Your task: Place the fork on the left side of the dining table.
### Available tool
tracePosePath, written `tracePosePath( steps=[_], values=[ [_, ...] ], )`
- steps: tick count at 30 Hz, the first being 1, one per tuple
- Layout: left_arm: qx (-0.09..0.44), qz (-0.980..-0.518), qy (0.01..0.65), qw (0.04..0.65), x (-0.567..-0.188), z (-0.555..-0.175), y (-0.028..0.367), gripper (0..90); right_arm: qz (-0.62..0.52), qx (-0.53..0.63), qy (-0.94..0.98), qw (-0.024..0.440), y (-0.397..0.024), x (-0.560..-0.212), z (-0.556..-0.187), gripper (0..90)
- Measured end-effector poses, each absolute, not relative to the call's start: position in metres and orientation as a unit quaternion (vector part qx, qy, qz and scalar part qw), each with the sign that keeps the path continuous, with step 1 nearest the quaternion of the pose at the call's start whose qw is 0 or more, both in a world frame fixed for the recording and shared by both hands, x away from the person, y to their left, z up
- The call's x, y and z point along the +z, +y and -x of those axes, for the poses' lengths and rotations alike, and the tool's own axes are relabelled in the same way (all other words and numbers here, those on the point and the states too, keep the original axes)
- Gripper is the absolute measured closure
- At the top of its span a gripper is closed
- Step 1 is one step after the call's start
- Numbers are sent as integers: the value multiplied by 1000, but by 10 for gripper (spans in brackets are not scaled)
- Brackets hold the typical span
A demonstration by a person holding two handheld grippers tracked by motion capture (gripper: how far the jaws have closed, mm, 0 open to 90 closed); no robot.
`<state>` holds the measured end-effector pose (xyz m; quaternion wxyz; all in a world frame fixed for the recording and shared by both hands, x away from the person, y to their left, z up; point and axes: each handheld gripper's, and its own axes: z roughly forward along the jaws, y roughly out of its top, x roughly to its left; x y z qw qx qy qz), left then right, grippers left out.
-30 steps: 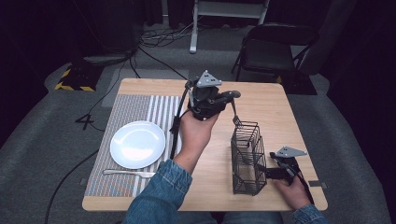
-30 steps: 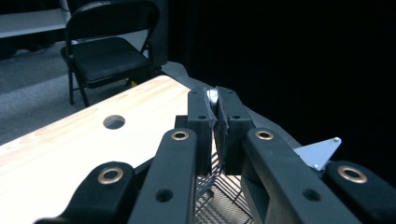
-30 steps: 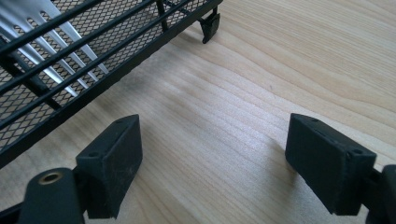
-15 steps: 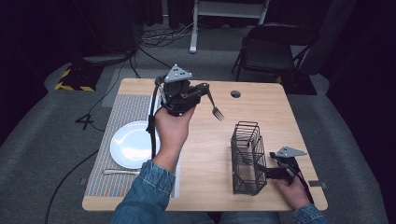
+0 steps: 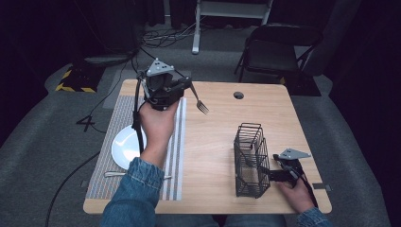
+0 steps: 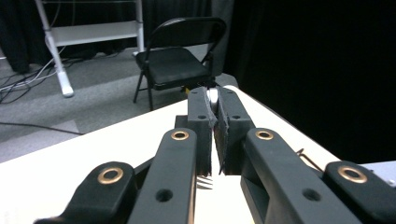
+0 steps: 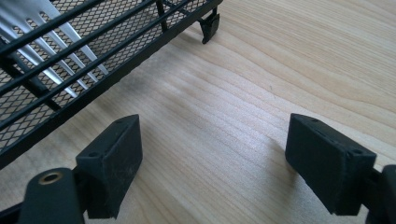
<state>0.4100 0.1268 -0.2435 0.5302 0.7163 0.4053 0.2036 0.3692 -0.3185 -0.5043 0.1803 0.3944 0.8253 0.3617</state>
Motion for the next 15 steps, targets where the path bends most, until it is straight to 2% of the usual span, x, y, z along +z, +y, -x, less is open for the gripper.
tracePosePath(
  steps=[15],
  values=[
    [223,-699,439,519,-251,-427,177,858,-398,361,824,181,-318,-504,-369,189]
  ],
)
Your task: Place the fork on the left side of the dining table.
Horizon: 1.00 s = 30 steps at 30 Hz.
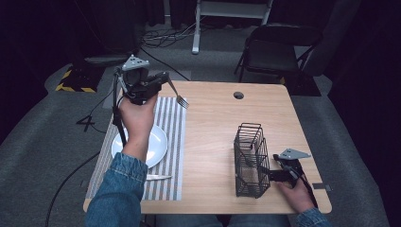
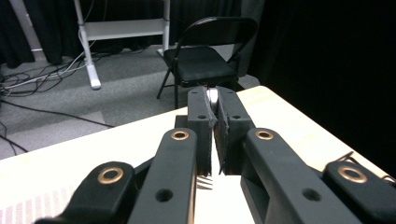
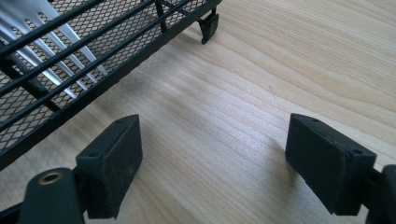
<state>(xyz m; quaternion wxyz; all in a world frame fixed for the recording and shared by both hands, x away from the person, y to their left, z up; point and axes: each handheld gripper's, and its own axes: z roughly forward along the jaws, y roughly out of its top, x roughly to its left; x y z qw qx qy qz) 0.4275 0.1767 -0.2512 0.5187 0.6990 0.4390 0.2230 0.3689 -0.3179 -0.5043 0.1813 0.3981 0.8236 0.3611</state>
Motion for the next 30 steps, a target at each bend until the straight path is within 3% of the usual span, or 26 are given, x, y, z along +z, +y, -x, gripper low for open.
tracePosePath(
  steps=[19,30],
  values=[
    [230,-681,489,494,-280,-467,220,858,-400,361,823,182,-318,-504,-369,188],
    [202,-676,525,475,-310,-495,238,858,-401,361,822,183,-317,-504,-368,188]
  ],
)
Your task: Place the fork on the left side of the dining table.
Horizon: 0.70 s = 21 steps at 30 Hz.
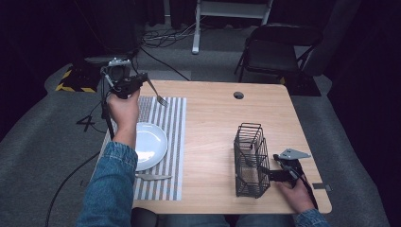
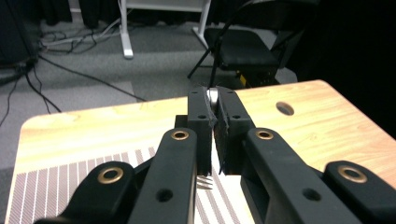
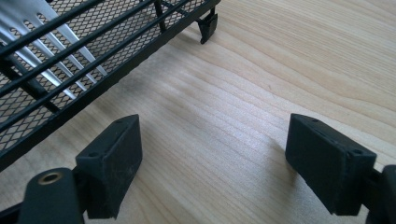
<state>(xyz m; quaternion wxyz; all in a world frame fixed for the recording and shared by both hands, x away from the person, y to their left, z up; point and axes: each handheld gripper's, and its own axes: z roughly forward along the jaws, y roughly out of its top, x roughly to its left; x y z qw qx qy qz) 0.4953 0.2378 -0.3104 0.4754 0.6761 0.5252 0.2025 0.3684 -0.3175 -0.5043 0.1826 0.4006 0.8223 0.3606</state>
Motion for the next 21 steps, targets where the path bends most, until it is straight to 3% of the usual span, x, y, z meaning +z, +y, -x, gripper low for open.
tracePosePath(
  steps=[21],
  values=[
    [172,-679,553,451,-350,-506,254,858,-403,360,821,184,-317,-504,-369,188]
  ],
)
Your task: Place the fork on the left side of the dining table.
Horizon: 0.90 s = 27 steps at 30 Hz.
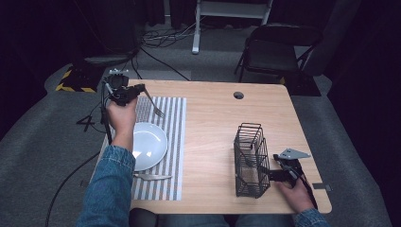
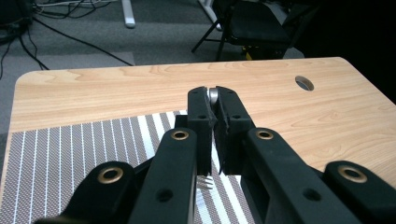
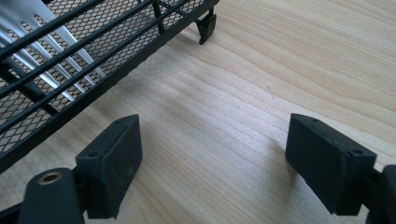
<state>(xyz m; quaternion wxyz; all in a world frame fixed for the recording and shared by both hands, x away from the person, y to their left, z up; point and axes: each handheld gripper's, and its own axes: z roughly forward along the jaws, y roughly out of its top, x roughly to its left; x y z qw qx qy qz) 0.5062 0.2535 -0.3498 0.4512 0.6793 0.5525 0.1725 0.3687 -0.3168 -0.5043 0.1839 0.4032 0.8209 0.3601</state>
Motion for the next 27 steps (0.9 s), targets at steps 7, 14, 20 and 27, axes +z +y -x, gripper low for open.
tracePosePath(
  steps=[7,14,20,27],
  values=[
    [169,-687,552,441,-358,-511,254,858,-404,360,820,185,-317,-504,-369,188],
    [166,-687,556,436,-363,-512,259,857,-406,359,820,186,-316,-504,-369,187],
    [165,-687,555,440,-365,-511,263,848,-406,359,820,186,-316,-504,-369,187],
    [150,-676,578,431,-374,-513,277,667,-407,359,819,186,-316,-504,-369,186]
  ],
)
